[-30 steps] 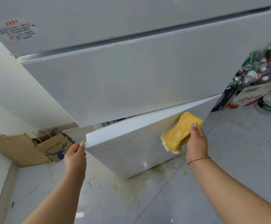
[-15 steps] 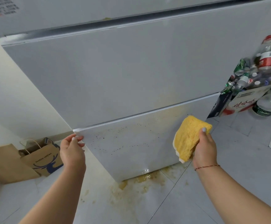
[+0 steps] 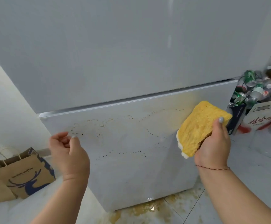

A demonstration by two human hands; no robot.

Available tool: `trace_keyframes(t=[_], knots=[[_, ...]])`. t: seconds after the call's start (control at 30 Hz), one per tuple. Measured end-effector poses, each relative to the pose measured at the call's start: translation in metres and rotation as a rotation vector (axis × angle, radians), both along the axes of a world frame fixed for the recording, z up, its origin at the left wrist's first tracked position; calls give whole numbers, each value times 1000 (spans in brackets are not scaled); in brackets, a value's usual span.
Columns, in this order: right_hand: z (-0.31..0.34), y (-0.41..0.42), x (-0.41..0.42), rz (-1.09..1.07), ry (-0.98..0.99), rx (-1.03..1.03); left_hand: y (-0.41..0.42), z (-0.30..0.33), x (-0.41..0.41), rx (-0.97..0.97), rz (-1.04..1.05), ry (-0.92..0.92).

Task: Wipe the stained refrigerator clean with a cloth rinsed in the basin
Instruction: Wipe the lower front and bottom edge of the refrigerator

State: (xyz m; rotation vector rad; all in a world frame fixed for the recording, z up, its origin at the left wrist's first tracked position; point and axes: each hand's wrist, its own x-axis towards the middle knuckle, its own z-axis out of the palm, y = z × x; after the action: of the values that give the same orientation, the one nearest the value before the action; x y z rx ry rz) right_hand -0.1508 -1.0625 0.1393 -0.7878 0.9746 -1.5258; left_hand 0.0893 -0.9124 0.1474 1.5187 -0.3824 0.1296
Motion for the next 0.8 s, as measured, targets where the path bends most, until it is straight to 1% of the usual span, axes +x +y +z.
trace_keyframes(t=[0.1, 0.2, 0.3, 0.37, 0.43, 0.53, 0.6, 0.67, 0.8], knots=[[-4, -1, 7, -63, -5, -114, -6, -13, 5, -27, -29, -62], [-7, -4, 28, -44, 76, -319, -6, -23, 12, -57, -39, -111], [-22, -12, 58, -36, 287, -553, -1, -34, 20, -68, -43, -156], [-37, -20, 74, -144, 513, -665, 4, -39, 24, -81, -47, -179], [-46, -25, 89, -243, 685, -684, 9, -41, 27, -69, -37, -201], [-46, -15, 116, -329, 783, -673, 18, -39, 34, -71, -23, -207], [-43, -2, 134, -323, 815, -694, 22, -36, 40, -64, -8, -211], [-41, 17, 155, -290, 875, -757, 28, -31, 47, -61, 16, -213], [-40, 53, 195, -217, 1058, -928, 34, -29, 68, -6, 31, -212]])
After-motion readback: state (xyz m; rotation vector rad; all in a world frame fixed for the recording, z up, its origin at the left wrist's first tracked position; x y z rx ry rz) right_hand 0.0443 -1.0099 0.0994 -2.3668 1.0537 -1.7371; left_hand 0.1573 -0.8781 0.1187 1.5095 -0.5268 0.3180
